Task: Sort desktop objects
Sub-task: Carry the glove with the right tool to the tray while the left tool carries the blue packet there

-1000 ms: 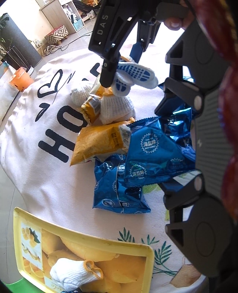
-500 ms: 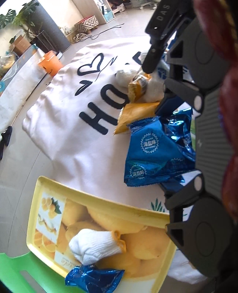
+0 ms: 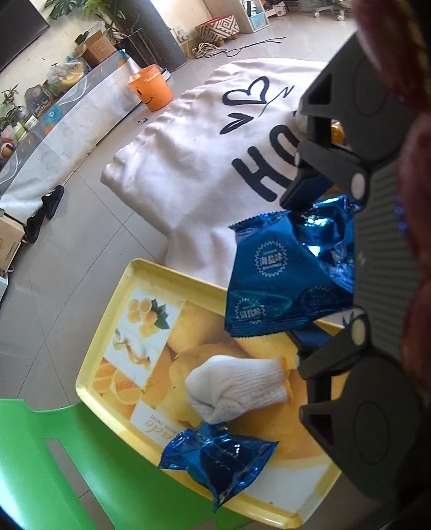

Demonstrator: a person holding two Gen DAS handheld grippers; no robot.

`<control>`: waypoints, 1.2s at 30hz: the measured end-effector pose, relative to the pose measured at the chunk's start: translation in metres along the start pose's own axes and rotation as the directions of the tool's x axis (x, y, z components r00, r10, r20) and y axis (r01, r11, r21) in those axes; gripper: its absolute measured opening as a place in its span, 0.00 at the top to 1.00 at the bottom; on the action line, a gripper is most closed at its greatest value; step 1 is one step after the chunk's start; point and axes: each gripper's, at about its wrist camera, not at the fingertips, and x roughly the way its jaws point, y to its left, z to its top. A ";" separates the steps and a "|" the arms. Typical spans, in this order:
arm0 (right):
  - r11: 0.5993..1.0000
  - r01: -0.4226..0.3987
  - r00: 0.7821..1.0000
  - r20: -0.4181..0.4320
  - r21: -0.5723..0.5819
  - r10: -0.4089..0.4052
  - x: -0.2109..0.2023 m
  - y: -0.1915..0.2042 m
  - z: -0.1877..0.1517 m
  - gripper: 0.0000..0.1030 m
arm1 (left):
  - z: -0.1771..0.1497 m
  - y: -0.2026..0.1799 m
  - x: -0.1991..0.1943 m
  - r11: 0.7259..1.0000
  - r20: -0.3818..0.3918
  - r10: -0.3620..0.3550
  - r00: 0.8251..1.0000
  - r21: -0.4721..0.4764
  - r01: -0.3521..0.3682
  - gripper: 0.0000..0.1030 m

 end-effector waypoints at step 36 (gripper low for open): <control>0.944 -0.235 0.967 -0.159 -0.231 0.202 0.112 0.125 -0.043 0.31 | 0.106 0.085 0.000 0.973 0.141 0.172 0.975 -0.182 -0.146 0.05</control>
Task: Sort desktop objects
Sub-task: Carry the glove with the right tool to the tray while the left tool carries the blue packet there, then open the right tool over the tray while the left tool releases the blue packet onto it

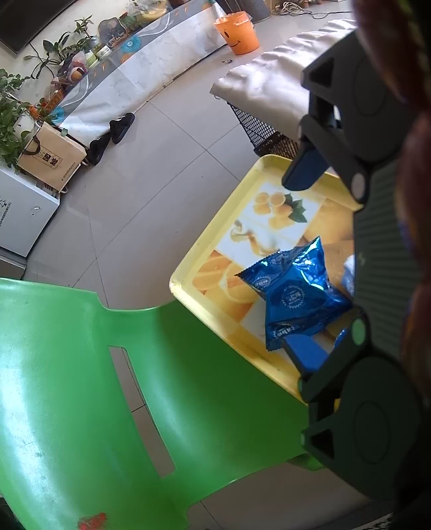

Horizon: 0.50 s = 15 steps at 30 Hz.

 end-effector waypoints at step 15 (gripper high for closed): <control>0.987 0.119 0.989 0.074 0.111 -0.127 -0.062 -0.047 0.010 0.31 | -0.047 -0.053 -0.006 0.973 -0.062 -0.063 0.996 0.218 0.075 0.01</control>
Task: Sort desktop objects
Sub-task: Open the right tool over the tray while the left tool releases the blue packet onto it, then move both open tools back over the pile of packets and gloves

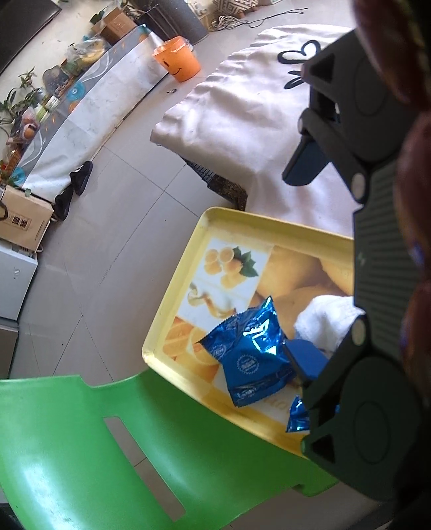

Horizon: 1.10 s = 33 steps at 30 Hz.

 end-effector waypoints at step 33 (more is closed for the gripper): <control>0.988 0.125 0.990 0.056 0.088 -0.131 -0.058 -0.052 0.002 0.31 | -0.060 -0.081 -0.001 0.973 -0.070 -0.046 0.996 0.221 0.061 0.01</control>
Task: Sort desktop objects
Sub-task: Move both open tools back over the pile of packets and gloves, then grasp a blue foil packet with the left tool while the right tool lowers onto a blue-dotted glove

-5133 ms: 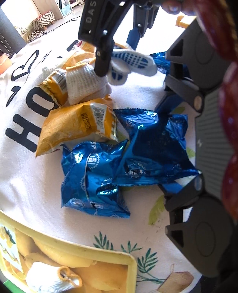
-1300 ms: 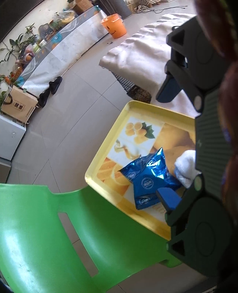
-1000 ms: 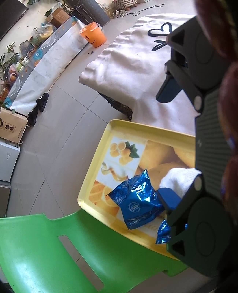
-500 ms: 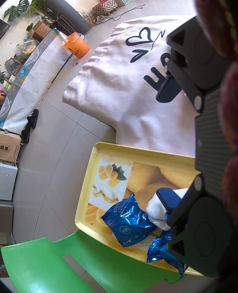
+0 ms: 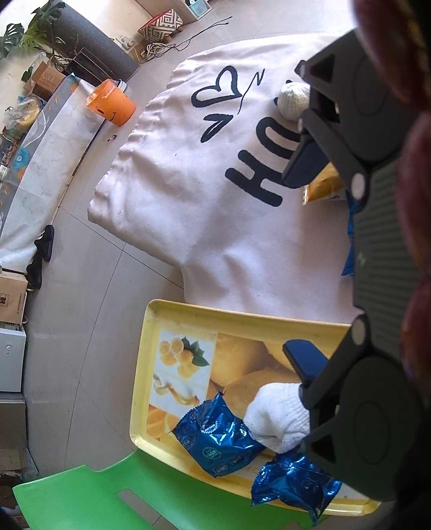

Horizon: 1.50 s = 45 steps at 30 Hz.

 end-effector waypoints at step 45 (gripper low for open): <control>0.938 0.217 0.976 -0.069 0.271 -0.206 -0.053 -0.113 0.005 0.29 | -0.085 -0.049 0.077 0.972 -0.273 0.116 0.955 0.228 -0.053 0.01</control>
